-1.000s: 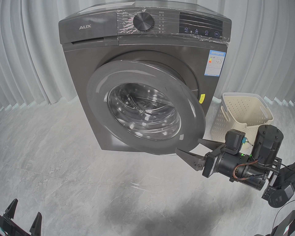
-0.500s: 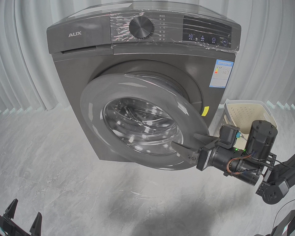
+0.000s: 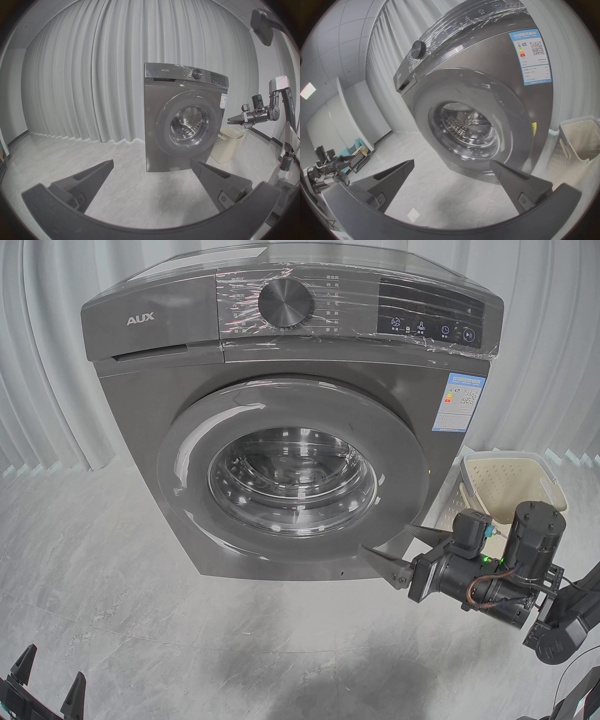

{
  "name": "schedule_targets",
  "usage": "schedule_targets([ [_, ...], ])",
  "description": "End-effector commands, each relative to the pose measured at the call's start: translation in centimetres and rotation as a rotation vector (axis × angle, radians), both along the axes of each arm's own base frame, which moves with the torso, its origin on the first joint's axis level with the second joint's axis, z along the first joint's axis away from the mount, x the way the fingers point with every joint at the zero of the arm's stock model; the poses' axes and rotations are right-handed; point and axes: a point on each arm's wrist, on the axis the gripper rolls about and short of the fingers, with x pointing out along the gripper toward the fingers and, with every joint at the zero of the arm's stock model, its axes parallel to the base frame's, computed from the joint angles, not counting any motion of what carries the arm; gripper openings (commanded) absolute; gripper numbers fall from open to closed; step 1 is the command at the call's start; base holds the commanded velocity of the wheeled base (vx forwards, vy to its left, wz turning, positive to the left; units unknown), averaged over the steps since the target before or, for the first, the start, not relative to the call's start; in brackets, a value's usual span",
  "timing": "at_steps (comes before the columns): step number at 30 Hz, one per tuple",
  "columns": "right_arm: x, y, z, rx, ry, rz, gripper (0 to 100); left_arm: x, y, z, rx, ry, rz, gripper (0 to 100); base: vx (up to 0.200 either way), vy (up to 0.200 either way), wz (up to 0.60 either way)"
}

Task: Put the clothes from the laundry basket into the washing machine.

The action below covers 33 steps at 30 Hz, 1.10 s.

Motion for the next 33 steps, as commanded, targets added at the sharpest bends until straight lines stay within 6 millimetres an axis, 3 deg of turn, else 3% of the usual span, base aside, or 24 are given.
schedule_targets([
  [1,-1.9,1.0,-0.2,-0.003,-0.002,0.077,100,0.0,0.0,-0.4,0.000,0.000,0.000,100,0.200,0.000,0.00],
  [10,-1.5,1.3,1.2,0.059,-0.088,0.066,100,0.0,0.0,-0.4,0.000,0.000,0.000,100,0.200,0.000,0.00],
  [21,2.2,1.1,3.5,0.112,-0.211,-0.118,100,0.0,0.0,-0.4,-0.001,0.000,0.000,100,0.000,0.000,0.00],
  [33,2.4,0.9,3.7,0.102,-0.227,-0.141,100,0.0,0.0,-0.4,-0.001,0.000,0.000,100,0.000,0.000,0.00],
])
